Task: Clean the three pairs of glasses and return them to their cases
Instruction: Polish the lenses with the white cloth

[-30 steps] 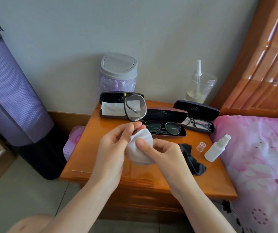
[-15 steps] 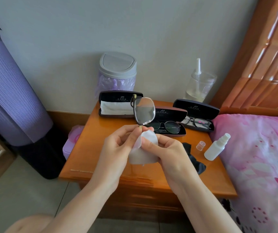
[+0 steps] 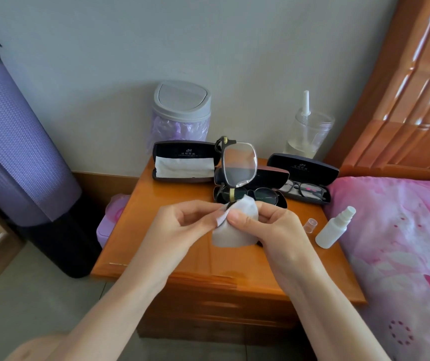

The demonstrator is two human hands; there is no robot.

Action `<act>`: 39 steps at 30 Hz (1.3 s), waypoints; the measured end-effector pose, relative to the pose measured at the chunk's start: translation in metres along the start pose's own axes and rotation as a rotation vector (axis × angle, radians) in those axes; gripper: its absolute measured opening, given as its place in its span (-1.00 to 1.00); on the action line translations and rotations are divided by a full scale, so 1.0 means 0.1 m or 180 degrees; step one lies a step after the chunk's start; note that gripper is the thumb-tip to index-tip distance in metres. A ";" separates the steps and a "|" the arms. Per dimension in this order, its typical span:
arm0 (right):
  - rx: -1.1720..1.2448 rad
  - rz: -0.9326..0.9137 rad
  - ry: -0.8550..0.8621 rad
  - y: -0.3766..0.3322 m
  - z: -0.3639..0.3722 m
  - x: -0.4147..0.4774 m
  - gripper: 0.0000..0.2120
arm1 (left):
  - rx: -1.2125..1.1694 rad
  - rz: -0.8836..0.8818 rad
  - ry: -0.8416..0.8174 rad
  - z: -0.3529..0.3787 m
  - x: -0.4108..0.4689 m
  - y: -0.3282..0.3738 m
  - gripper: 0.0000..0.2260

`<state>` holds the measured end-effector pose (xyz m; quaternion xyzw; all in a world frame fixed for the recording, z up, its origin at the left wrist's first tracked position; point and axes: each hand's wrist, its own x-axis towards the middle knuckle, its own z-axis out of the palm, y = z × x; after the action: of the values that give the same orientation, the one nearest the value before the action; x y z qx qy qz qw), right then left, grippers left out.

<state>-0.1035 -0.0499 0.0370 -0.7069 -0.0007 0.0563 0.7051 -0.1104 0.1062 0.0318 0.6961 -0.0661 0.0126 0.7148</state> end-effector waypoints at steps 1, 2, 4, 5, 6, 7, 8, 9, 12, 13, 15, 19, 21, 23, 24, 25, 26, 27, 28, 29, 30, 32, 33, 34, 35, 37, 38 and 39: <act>-0.0041 -0.0048 0.0031 0.00 0.01 0.00 -0.62 | -0.0103 0.0020 0.0105 0.00 0.00 0.00 -0.85; -0.0080 -0.0109 0.0049 -0.01 0.02 -0.01 -0.63 | -0.0193 0.0021 0.0202 0.00 0.00 0.00 -0.86; -0.0117 -0.0201 -0.0007 -0.03 0.02 -0.02 -0.69 | -0.0385 -0.0064 0.0293 -0.01 0.01 -0.03 -0.84; -0.0130 -0.0224 -0.0084 -0.03 0.02 -0.02 -0.74 | -0.0505 -0.0128 0.0317 -0.01 0.01 -0.04 -0.81; -0.0147 -0.0232 -0.0172 -0.04 0.02 -0.01 -0.80 | -0.0637 -0.0185 0.0353 0.00 0.01 -0.04 -0.78; -0.0170 -0.0234 -0.0254 -0.04 0.01 -0.01 -0.83 | -0.0744 -0.0223 0.0392 0.00 0.02 -0.04 -0.77; -0.0195 -0.0233 -0.0314 -0.05 0.01 -0.02 -0.84 | -0.0805 -0.0236 0.0414 0.00 0.02 -0.04 -0.78; -0.0213 -0.0231 -0.0353 -0.04 0.01 -0.01 -0.85 | -0.0826 -0.0239 0.0401 0.00 0.02 -0.03 -0.78; -0.0142 -0.0206 -0.0353 -0.04 0.02 -0.02 -0.83 | -0.0771 -0.0217 0.0217 0.01 0.02 -0.02 -0.78; -0.0122 -0.0209 -0.0311 -0.04 0.02 -0.02 -0.81 | -0.0713 -0.0180 0.0122 0.02 0.02 -0.01 -0.78; -0.0163 -0.0265 -0.0184 -0.03 0.03 -0.02 -0.75 | -0.0654 -0.0091 -0.0090 0.04 0.00 0.01 -0.77; -0.0198 -0.0370 -0.0067 -0.04 0.04 -0.02 -0.73 | -0.0656 -0.0070 -0.0314 0.02 -0.01 0.04 -0.76; -0.0258 -0.0448 -0.0107 -0.03 0.05 -0.03 -0.73 | -0.0655 -0.0144 -0.0261 0.01 0.00 0.04 -0.77; -0.0379 -0.0560 -0.0151 -0.02 0.08 -0.04 -0.72 | -0.0585 -0.0189 -0.0122 0.01 0.01 0.03 -0.79; -0.0423 -0.0600 -0.0162 -0.01 0.08 -0.05 -0.70 | -0.0545 -0.0195 -0.0040 0.02 0.01 0.02 -0.80; -0.0425 -0.0607 -0.0170 0.00 0.09 -0.05 -0.68 | -0.0504 -0.0181 0.0030 0.02 0.01 0.01 -0.82; -0.0375 -0.0583 -0.0174 0.00 0.09 -0.06 -0.67 | -0.0478 -0.0154 0.0088 0.03 0.01 0.01 -0.84; -0.0306 -0.0553 -0.0176 0.01 0.10 -0.06 -0.66 | -0.0476 -0.0119 0.0142 0.04 0.01 0.00 -0.84; -0.0254 -0.0543 -0.0171 0.01 0.10 -0.06 -0.65 | -0.0465 -0.0070 0.0204 0.05 0.01 0.00 -0.84; -0.0227 -0.0547 -0.0152 0.00 0.11 -0.07 -0.66 | -0.0427 -0.0012 0.0278 0.07 0.00 0.00 -0.82; -0.0210 -0.0553 -0.0136 0.00 0.12 -0.07 -0.67 | -0.0373 0.0040 0.0364 0.08 0.00 -0.01 -0.79; -0.0155 -0.0510 -0.0163 0.01 0.15 -0.07 -0.71 | -0.0314 0.0118 0.0529 0.10 -0.01 -0.02 -0.78; -0.0127 -0.0475 -0.0201 0.01 0.16 -0.07 -0.70 | -0.0327 0.0151 0.0594 0.11 -0.01 -0.02 -0.79; -0.0111 -0.0447 -0.0236 0.01 0.17 -0.07 -0.68 | -0.0352 0.0189 0.0649 0.11 -0.01 -0.02 -0.80; -0.0098 -0.0424 -0.0267 0.02 0.18 -0.07 -0.67 | -0.0370 0.0230 0.0701 0.12 -0.01 -0.02 -0.82; -0.0065 -0.0383 -0.0311 0.03 0.19 -0.07 -0.71 | -0.0378 0.0308 0.0817 0.14 -0.02 -0.02 -0.82; -0.0053 -0.0370 -0.0320 0.04 0.19 -0.07 -0.76 | -0.0356 0.0344 0.0885 0.15 -0.02 -0.02 -0.82; -0.0044 -0.0359 -0.0322 0.04 0.20 -0.07 -0.81 | -0.0294 0.0388 0.0956 0.16 -0.03 -0.02 -0.82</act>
<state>-0.1121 -0.0306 0.0333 -0.7068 -0.0766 0.0521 0.7013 -0.1140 0.0905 0.0294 0.6475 -0.0011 0.1567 0.7458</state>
